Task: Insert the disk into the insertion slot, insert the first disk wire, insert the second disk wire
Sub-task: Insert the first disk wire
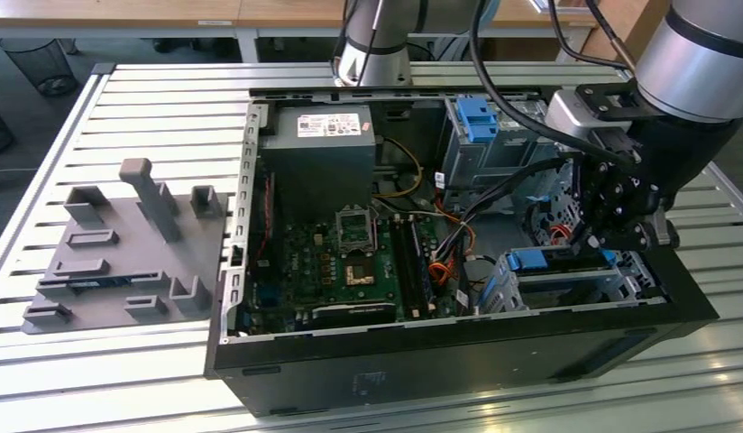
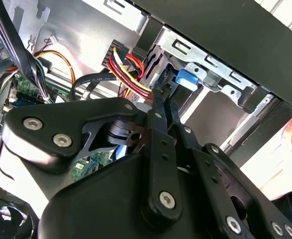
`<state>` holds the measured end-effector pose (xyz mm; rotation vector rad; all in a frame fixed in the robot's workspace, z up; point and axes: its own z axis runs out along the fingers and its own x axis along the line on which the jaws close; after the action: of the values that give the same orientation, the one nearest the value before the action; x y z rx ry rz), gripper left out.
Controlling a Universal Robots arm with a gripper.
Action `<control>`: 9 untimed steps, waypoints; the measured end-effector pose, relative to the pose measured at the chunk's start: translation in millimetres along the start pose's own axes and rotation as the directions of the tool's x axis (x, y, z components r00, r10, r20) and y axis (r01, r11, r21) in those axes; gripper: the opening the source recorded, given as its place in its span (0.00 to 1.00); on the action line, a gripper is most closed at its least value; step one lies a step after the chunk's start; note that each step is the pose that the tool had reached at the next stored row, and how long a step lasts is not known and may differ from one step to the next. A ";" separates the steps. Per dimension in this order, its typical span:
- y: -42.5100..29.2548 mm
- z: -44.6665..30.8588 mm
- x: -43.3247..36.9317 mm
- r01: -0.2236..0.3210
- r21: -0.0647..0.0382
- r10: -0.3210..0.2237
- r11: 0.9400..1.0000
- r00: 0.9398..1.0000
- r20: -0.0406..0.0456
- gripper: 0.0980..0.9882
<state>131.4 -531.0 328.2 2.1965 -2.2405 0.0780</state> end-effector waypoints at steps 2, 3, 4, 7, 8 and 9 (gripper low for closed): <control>0.0 0.5 0.0 0.000 0.000 0.000 1.000 1.000 0.000 0.08; 0.0 0.7 0.0 0.000 0.000 0.000 1.000 1.000 0.000 0.08; 0.0 0.8 0.0 0.000 0.000 0.000 1.000 1.000 0.000 0.08; 0.1 1.2 0.0 0.000 0.000 0.000 1.000 1.000 0.001 0.08; 0.1 1.3 -0.1 0.000 0.000 0.000 1.000 1.000 0.001 0.09; 0.1 1.2 0.0 0.000 0.000 0.000 1.000 1.000 0.001 0.09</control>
<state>131.3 -531.0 327.0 2.1968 -2.2410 0.0770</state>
